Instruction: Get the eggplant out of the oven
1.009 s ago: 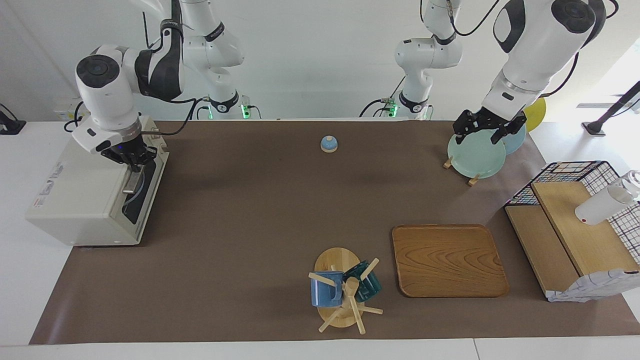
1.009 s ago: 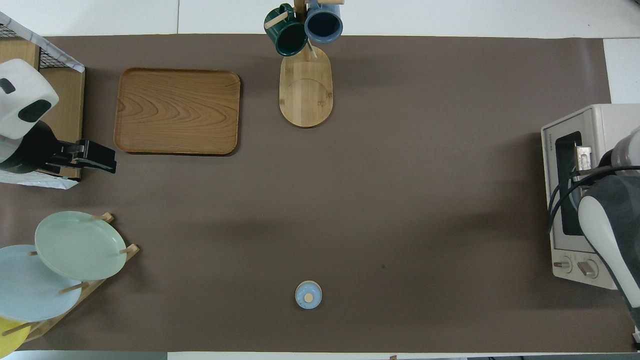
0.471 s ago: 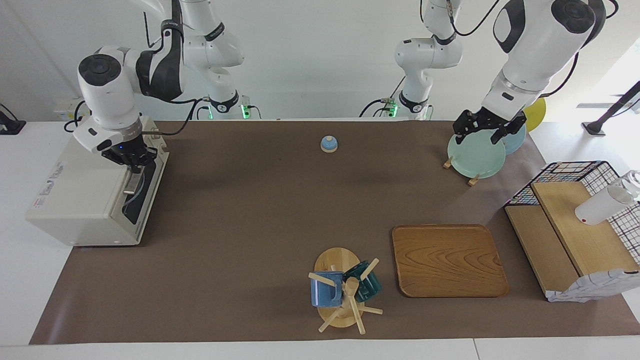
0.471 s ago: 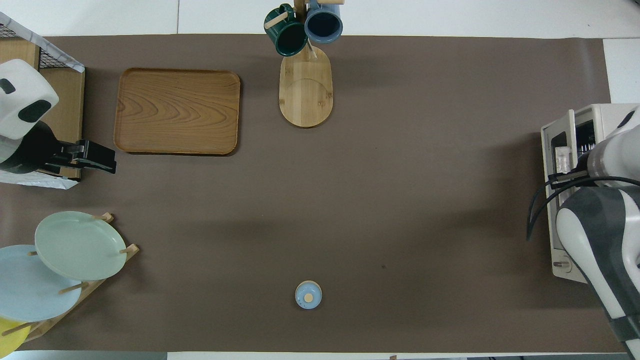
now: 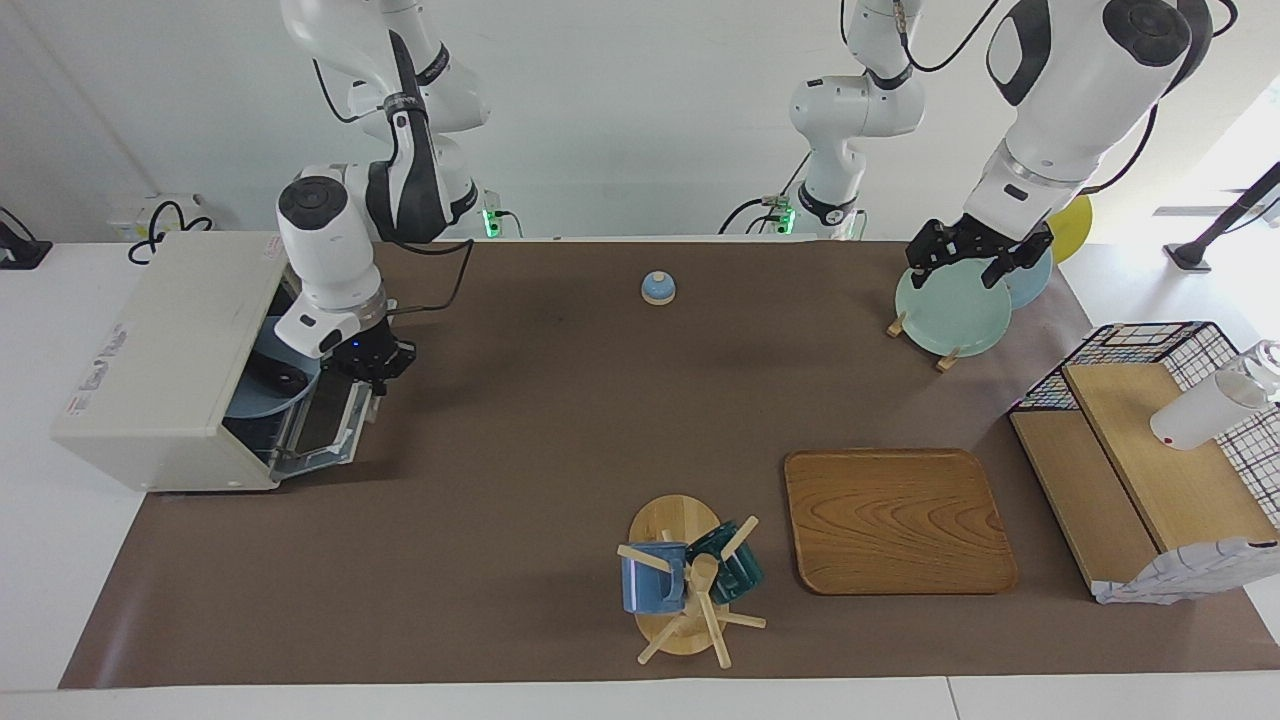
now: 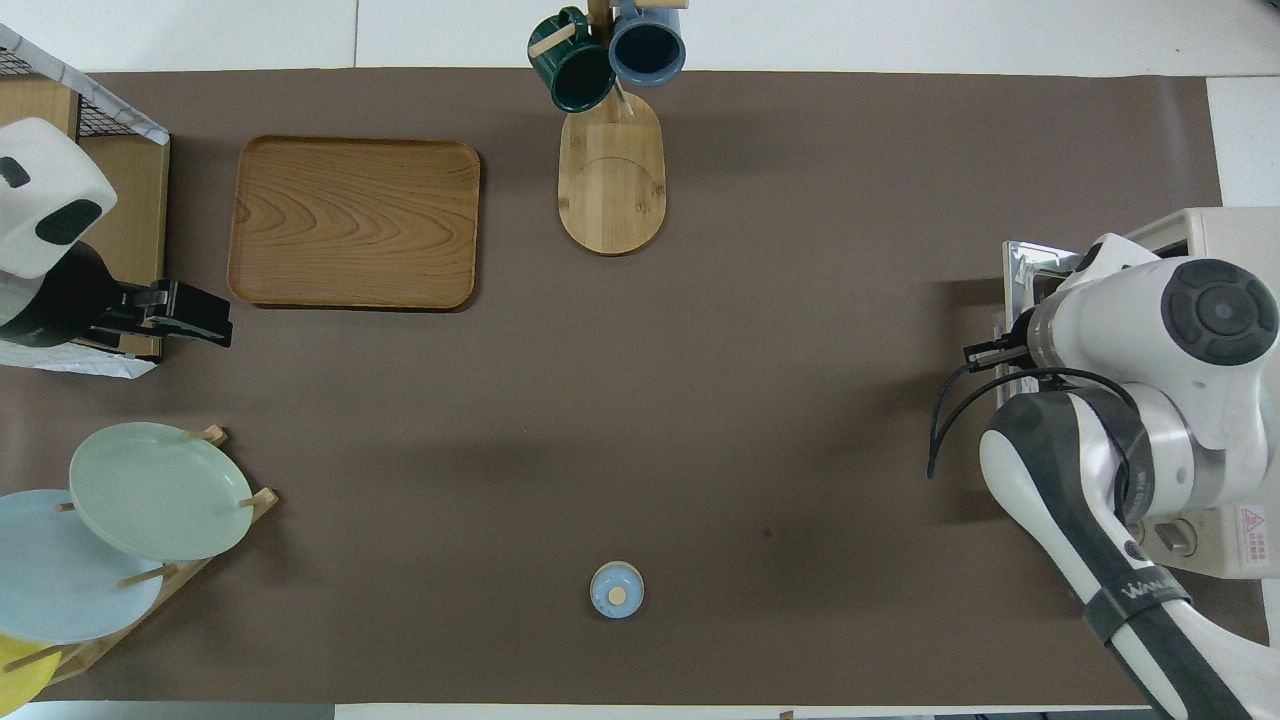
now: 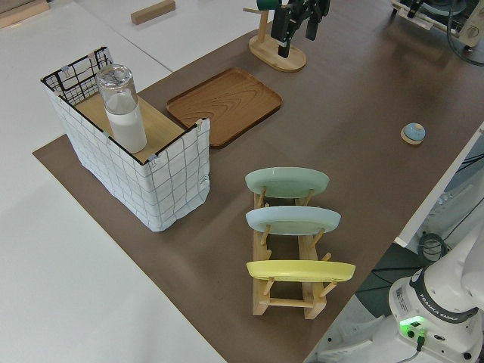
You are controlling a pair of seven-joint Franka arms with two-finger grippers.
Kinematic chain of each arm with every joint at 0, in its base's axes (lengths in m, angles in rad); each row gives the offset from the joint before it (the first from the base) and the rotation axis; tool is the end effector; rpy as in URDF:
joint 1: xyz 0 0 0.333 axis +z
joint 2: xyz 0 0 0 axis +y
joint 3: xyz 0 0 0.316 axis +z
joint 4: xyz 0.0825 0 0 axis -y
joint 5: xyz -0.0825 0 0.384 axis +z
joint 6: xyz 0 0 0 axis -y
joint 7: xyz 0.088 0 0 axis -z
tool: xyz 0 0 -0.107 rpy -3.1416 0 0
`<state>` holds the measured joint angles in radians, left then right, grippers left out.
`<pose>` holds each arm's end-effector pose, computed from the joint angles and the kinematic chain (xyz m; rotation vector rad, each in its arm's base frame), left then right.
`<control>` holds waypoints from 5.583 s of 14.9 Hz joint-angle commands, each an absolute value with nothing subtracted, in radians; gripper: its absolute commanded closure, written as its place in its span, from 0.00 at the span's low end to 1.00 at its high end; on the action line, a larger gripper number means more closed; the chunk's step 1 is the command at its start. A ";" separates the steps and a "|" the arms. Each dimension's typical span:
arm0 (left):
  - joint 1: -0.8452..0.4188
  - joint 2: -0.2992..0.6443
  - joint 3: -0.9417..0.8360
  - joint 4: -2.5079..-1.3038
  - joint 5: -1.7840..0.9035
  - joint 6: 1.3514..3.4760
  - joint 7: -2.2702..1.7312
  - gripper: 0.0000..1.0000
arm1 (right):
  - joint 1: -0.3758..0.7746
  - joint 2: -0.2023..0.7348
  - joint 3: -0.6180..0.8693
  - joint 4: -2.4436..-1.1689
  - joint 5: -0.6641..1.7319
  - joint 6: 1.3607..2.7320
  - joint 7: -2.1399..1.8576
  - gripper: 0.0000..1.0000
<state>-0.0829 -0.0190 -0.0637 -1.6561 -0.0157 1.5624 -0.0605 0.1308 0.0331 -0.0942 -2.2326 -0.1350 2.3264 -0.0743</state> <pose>0.5387 -0.0816 0.5941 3.1298 -0.1340 -0.1188 0.5348 0.0173 0.3623 3.0198 0.3041 0.0891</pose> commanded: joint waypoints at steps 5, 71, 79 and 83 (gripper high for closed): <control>-0.072 -0.037 -0.069 -1.667 -0.008 1.554 -0.055 0.00 | 0.110 0.084 -0.110 -2.283 -0.153 2.448 -0.020 1.00; -0.071 -0.037 -0.067 -1.669 -0.009 1.601 -0.080 0.00 | 0.793 0.588 -0.071 -1.465 0.043 2.005 0.928 0.61; -0.086 -0.038 -0.071 -1.693 -0.037 1.640 -0.106 0.00 | 0.641 0.427 -0.081 -1.477 -0.017 1.804 0.585 0.44; -0.184 -0.032 -0.077 -1.764 -0.095 1.751 -0.219 0.00 | 0.497 0.350 -0.081 -1.549 -0.143 1.695 0.292 0.81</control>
<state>-0.1220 -0.0177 -0.0809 -1.6936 -0.0729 1.6771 -0.1609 0.5601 0.4021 -0.0944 -1.4581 -0.0988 1.7008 0.4146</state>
